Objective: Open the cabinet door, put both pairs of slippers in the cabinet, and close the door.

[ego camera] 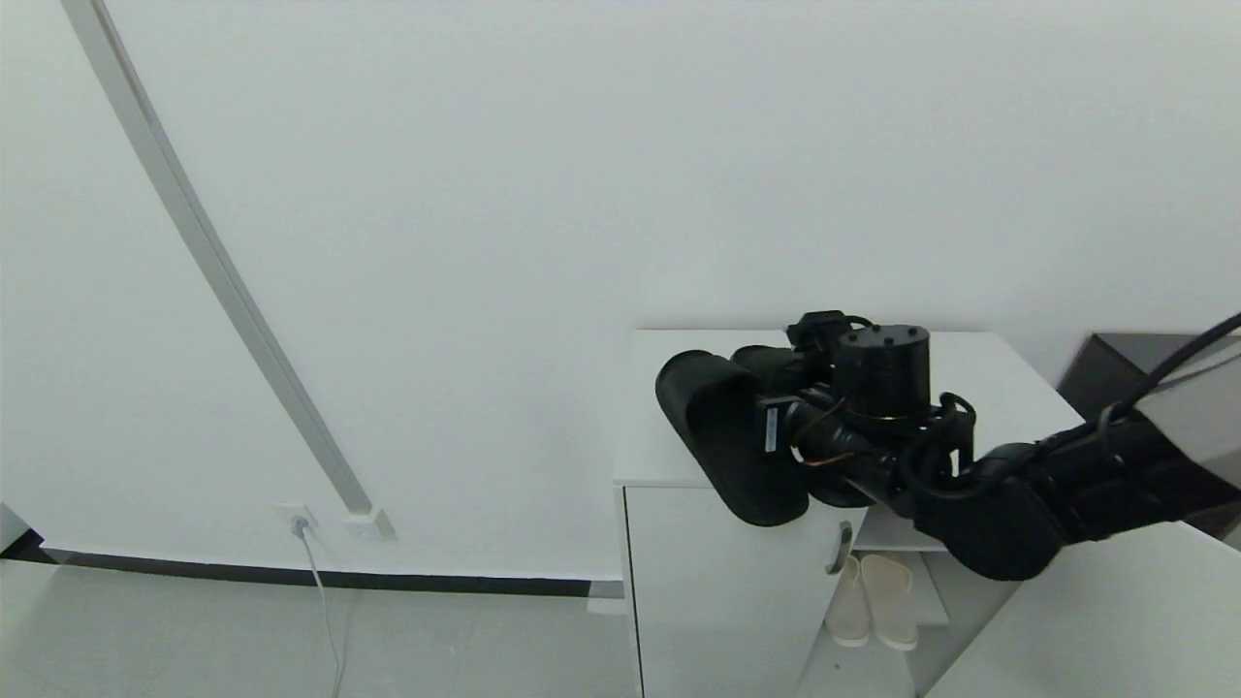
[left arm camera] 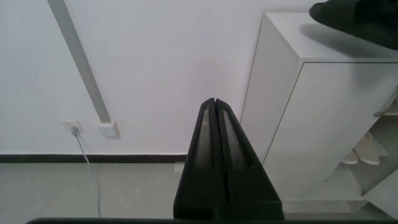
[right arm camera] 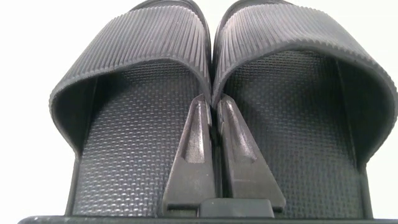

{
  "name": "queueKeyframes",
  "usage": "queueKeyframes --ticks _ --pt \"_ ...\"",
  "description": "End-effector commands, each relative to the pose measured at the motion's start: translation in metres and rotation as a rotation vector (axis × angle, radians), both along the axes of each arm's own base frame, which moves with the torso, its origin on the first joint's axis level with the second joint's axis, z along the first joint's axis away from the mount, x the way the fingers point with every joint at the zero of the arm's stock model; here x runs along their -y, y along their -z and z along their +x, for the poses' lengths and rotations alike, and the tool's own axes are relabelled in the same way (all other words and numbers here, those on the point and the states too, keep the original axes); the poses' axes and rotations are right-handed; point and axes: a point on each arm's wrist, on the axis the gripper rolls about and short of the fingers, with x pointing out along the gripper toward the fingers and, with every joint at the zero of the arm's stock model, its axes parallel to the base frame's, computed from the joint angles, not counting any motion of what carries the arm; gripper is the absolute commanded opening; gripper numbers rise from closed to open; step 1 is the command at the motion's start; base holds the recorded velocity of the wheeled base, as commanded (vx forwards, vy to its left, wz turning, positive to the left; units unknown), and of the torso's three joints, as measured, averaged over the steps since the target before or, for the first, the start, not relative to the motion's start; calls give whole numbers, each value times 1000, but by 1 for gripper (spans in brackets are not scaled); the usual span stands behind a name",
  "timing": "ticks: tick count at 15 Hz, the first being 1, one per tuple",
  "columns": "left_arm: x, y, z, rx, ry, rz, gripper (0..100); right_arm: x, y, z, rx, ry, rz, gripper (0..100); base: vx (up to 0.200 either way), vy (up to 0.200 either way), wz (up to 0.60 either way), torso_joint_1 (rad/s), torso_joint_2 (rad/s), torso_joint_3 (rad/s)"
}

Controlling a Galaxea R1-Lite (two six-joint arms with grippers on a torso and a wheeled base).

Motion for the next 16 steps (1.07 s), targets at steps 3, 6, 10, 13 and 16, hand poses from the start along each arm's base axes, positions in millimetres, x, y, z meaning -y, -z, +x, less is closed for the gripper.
queueKeyframes --ticks 3,6,10,13,16 --pt "0 0 0 -1 -1 0 0 35 -27 -50 27 -54 33 0 0 0 0 0 0 0" --pt "0 0 0 -1 -1 0 0 49 -23 -73 9 -105 45 0 0 0 0 0 0 0" --pt "0 0 0 0 -2 -3 0 54 -19 -82 4 -156 51 0 0 0 0 0 0 0" --pt "0 0 0 0 -2 -3 0 53 -18 -82 3 -157 49 0 0 0 0 0 0 0" --pt "0 0 0 0 -2 -3 0 53 -17 -83 -1 -157 44 0 -133 0 0 3 3 2"
